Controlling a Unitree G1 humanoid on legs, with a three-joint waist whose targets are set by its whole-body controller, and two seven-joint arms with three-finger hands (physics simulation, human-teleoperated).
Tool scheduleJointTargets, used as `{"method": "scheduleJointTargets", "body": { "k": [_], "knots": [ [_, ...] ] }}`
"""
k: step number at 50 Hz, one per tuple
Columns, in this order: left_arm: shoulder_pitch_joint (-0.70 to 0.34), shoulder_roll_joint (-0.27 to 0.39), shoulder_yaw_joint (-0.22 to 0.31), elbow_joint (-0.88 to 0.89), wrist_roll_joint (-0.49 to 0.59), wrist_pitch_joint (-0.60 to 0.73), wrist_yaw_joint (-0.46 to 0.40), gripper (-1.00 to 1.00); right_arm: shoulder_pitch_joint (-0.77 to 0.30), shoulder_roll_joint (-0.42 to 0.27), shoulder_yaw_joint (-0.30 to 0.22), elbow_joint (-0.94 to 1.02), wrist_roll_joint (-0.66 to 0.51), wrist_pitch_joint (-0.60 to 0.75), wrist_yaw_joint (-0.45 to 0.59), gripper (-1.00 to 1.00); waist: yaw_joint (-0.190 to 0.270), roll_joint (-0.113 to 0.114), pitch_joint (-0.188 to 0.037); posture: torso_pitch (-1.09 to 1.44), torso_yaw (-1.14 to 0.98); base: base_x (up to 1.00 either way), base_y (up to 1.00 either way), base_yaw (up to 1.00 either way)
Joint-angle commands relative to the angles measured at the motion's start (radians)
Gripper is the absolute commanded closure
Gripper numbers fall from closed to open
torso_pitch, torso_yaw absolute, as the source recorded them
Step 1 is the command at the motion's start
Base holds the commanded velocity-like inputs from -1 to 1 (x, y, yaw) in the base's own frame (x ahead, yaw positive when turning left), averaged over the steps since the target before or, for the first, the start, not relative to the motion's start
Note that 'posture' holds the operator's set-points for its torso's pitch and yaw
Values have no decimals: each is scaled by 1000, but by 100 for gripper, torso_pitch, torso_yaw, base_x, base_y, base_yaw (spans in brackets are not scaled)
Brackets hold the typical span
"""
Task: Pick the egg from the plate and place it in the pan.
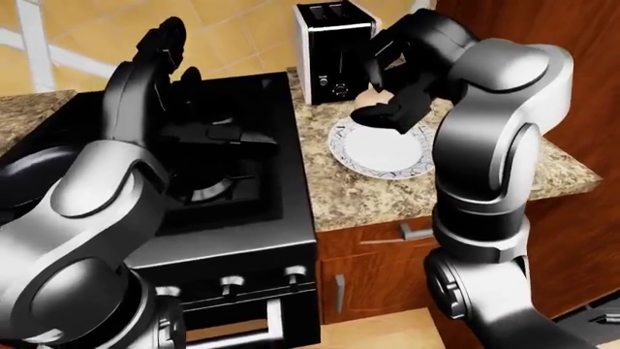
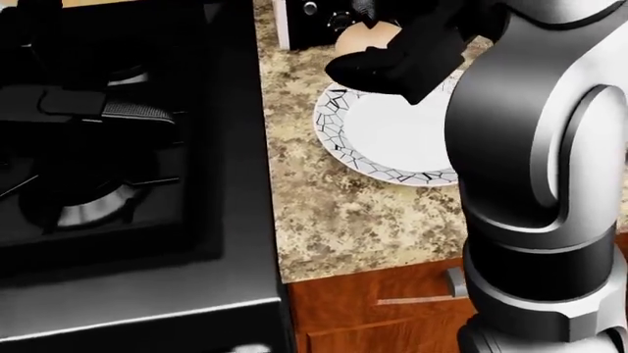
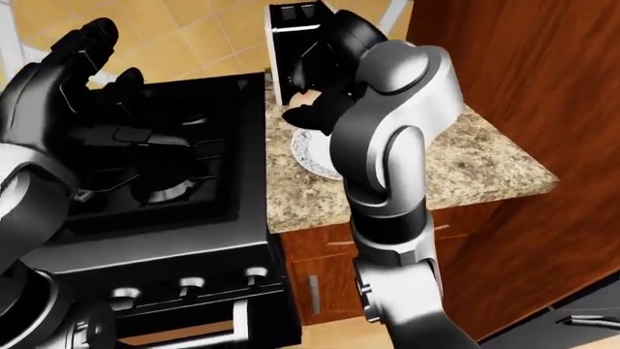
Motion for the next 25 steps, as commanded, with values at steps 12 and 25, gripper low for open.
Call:
{"method": "scheduleJointTargets", "body": {
  "k": [12,25],
  "knots": [
    [-37,14,24,-11,22,-33,5,-100,-41,7,10,-24,2,-21,-8,100,-6,92,-10,0,0,0,28,0],
    [-38,-4,9,-15,29,-35,12,-100,-17,17,13,-37,1,-20,-16,100,0,-19,-31,0,0,0,30,0]
  ]
}}
